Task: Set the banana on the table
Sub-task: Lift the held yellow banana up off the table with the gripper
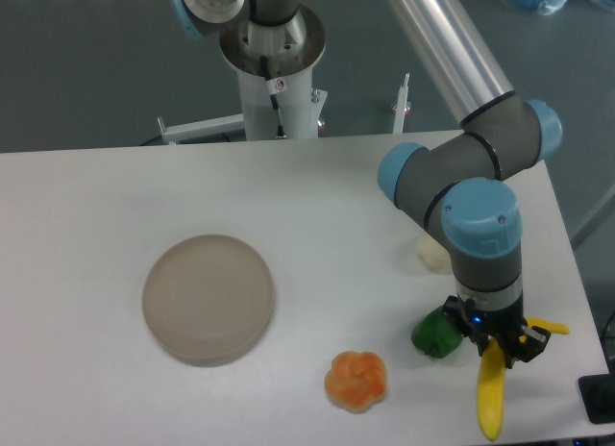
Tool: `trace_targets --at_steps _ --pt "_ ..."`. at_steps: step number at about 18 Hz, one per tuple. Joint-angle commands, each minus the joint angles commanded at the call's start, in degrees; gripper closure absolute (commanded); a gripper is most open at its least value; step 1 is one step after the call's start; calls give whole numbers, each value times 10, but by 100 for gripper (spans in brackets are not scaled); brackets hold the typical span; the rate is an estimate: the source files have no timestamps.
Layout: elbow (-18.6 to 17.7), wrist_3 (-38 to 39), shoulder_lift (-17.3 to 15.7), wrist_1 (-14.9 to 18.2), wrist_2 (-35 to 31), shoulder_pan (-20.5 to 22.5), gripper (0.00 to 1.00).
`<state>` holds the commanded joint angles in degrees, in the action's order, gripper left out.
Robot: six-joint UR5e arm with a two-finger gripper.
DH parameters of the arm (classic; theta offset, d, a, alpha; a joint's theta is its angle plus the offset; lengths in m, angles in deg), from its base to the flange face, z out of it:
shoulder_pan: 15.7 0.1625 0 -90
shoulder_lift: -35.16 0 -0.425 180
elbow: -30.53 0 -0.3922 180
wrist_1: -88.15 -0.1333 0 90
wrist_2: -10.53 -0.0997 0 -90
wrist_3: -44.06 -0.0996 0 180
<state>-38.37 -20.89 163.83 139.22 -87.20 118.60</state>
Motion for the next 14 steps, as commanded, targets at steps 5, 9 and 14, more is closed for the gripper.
trace_targets --at_steps 5,9,14 --pt "-5 1 -3 1 0 4 75" --pt "-24 0 -18 1 0 4 75" --pt "-74 1 -66 7 4 4 74"
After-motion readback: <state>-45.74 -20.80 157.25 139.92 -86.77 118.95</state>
